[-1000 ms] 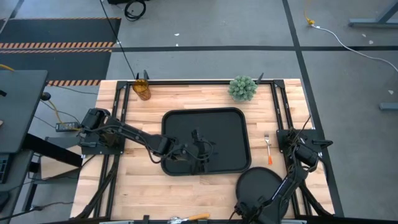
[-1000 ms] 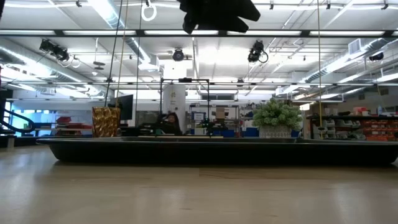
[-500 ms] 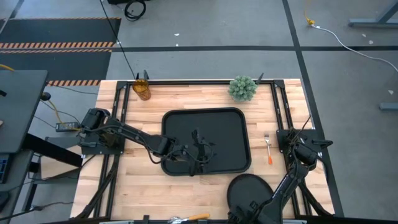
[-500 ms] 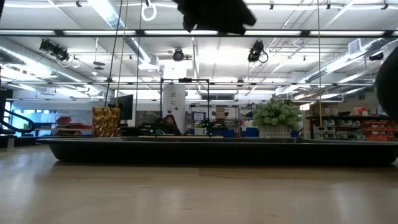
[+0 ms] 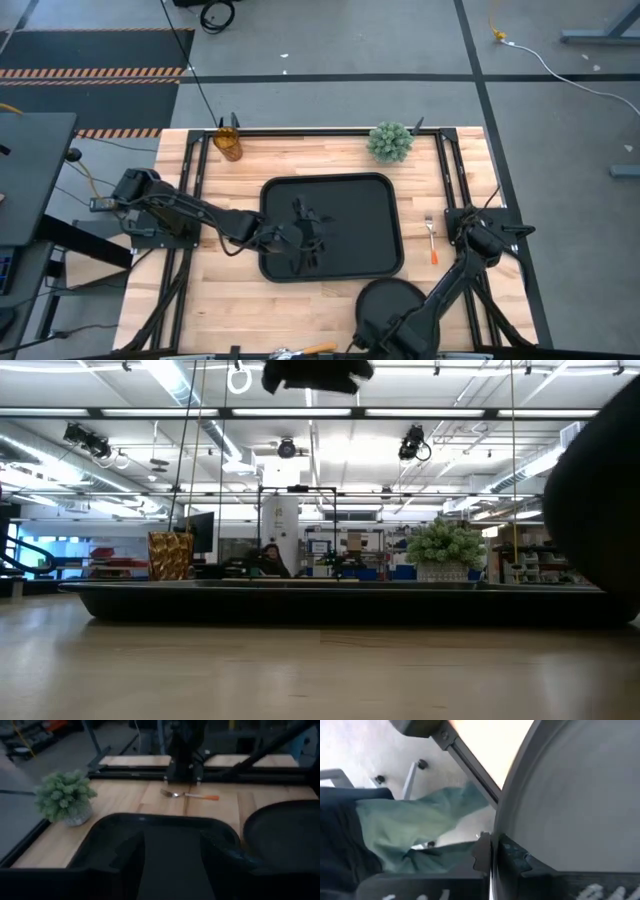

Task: Pick and place plate/cup/fork/spoon on tray
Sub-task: Put the black plate on the black serving tray

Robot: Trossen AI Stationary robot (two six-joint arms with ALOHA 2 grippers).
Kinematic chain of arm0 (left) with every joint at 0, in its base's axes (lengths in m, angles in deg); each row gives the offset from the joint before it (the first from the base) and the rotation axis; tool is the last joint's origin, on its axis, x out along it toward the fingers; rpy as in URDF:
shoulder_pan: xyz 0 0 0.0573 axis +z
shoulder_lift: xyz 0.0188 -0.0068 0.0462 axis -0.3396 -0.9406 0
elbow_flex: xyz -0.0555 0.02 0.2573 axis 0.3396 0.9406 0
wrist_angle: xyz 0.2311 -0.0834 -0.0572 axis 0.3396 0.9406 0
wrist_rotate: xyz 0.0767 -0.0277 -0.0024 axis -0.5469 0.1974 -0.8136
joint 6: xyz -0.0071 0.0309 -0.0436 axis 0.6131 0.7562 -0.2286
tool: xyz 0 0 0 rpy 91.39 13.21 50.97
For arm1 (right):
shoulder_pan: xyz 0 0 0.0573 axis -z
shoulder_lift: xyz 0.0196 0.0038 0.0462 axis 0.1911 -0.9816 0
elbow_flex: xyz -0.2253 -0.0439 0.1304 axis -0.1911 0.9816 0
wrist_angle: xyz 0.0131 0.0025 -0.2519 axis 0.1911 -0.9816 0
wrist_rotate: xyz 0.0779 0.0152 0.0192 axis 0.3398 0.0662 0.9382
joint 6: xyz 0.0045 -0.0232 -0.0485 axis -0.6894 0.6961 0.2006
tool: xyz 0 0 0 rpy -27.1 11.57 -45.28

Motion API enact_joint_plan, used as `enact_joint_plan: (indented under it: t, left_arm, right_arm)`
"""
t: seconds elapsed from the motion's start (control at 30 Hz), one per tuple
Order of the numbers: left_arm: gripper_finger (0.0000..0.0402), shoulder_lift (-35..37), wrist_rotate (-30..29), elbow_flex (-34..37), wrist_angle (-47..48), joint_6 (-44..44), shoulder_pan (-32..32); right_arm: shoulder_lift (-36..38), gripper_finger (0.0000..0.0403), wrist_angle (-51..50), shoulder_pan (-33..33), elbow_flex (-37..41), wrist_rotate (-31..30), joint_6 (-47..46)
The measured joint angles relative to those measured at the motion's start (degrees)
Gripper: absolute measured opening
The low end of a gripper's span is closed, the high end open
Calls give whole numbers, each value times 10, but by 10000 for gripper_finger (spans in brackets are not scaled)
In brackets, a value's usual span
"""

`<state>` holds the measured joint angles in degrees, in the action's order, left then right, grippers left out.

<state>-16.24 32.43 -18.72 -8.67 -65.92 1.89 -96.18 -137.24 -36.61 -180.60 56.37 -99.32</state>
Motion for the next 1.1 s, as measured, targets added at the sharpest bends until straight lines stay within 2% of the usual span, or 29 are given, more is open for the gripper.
enact_joint_plan:
  t: [0.17, 0.27, 0.43, 0.57, 0.7, 0.8, 0.93, 1.1]
  left_arm:
    - [192, 5, -65, 9, 7, 2, 0]
    - [192, 9, -72, 10, 12, 23, -2]
    - [192, 13, -94, 10, 38, 32, -3]
    - [192, 20, -156, 10, 47, 40, -2]
    - [192, 23, -201, 10, 50, 41, -3]
    - [192, 29, -210, 10, 59, 40, -7]
    - [192, 31, -226, 10, 121, 5, -17]
    - [192, 31, -269, 10, 192, -41, -32]
  right_arm:
    - [19, 23, -10, 17, 0, 38, 30]
    - [39, 23, -12, 21, 0, 30, 49]
    - [79, 22, -42, 26, 0, -60, 78]
    - [104, 18, -90, 27, 0, -156, 87]
    - [119, 17, -151, 28, 0, -212, 93]
    - [120, 17, -199, 27, 0, -223, 93]
    - [118, 17, -270, 31, 0, -225, 111]
    - [117, 17, -311, 59, 1, -244, 204]
